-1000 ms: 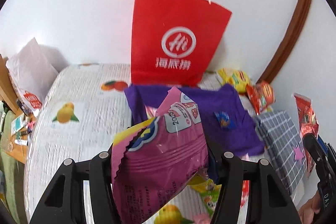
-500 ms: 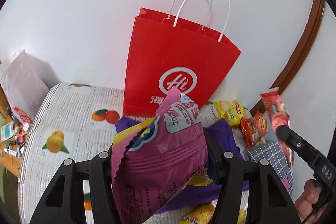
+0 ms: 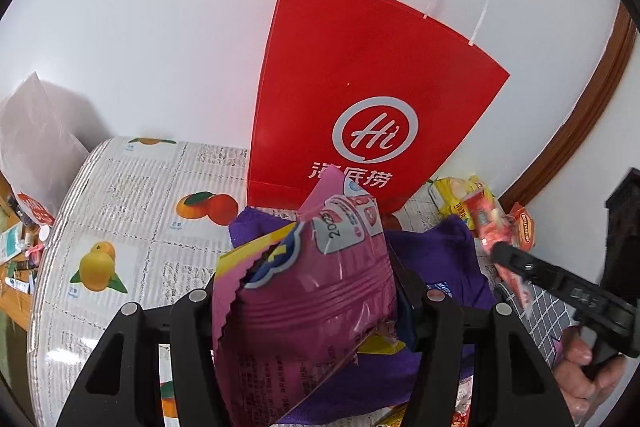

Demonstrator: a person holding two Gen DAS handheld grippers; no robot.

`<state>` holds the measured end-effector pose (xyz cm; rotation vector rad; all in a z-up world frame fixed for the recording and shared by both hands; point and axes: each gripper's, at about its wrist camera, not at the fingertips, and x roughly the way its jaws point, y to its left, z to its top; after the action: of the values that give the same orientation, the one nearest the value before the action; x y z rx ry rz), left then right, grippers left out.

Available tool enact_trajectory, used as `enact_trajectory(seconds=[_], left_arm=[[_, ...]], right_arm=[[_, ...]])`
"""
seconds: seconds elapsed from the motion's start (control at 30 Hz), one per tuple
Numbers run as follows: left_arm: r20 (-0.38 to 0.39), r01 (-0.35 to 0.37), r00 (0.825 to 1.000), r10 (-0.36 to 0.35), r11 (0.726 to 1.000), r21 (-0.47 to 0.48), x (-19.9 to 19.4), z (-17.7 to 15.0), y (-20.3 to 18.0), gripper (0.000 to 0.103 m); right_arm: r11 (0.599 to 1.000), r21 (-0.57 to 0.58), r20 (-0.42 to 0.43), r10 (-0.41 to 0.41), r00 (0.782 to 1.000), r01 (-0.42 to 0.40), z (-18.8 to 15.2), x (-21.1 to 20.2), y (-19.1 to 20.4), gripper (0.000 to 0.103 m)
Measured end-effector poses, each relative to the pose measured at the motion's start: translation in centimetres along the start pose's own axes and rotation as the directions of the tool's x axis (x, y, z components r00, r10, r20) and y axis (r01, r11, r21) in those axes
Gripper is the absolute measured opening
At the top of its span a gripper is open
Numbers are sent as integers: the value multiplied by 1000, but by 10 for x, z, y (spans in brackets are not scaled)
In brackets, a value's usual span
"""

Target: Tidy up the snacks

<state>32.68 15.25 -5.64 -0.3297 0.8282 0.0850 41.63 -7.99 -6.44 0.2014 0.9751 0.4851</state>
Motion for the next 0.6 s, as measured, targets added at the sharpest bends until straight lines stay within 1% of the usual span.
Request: enact_trajectory(seconds=[0.07,0.2,0.37,0.47,0.6], left_arm=[[-5,-1,1000,1,1000,2,3,0,0,58],[-17,-16,1000,16,1000,12,8,-2,-3,58],[-27,-20,999,20,1000,18,12,-4,-9,58],[-25,-20,999,21,999,29,12,-5,-12,58],[-18,-16,1000,16,999,37,9,-5,-15,58]], right_arm=[[1000,-13,6,-17,1000,17,-1,3,-1,17],[999,-39,-14,-30,999,29,-3,3,0,18],[994,-49,10,-93,996,94,-1,-4,2,18],[997,-33,2,-71,997,71,0,-6,-1,18],[996,-33,7,-80,997,80,0,-7,0,18]])
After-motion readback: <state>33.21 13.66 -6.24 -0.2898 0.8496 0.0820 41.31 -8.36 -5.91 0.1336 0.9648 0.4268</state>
